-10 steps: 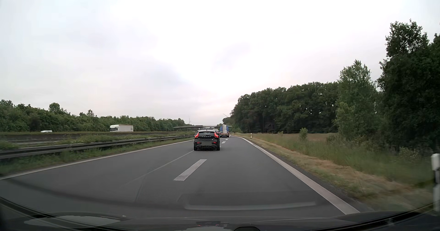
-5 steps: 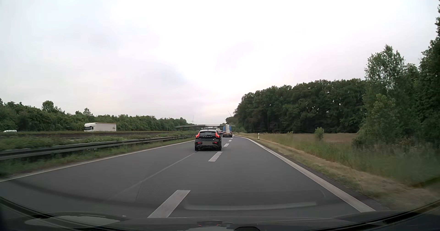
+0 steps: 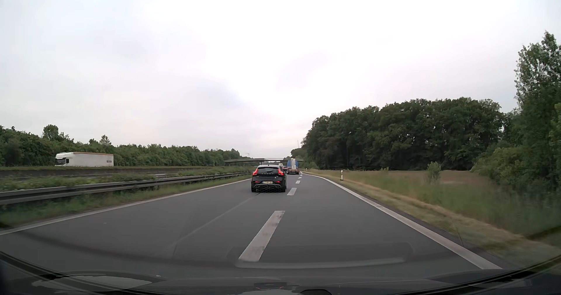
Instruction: Follow the waypoints while adhering to traffic rules and regulations
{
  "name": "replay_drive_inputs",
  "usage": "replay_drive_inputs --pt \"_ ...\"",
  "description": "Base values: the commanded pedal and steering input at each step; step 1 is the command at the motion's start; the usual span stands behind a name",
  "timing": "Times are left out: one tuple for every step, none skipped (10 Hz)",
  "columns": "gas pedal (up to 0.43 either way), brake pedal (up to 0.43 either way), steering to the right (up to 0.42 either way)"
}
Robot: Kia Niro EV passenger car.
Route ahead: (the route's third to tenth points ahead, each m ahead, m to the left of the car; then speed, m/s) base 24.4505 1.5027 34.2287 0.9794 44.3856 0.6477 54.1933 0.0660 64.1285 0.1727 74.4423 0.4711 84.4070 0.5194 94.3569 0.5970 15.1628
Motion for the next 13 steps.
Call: replay_drive_inputs --pt "0.268 0.0 -0.006" --pt "0.268 0.0 -0.005" --pt "0.268 0.0 -0.005" --pt "0.26 0.0 -0.005" --pt "0.26 0.0 -0.003" --pt "0.26 0.0 -0.003" --pt "0.248 0.0 -0.003" --pt "0.228 0.0 -0.003" --pt "0.189 0.0 -0.003" --pt "0.138 0.0 -0.003" --pt "0.11 0.0 -0.003" --pt "0.067 0.0 -0.002" --pt "0.0 0.0 0.0"
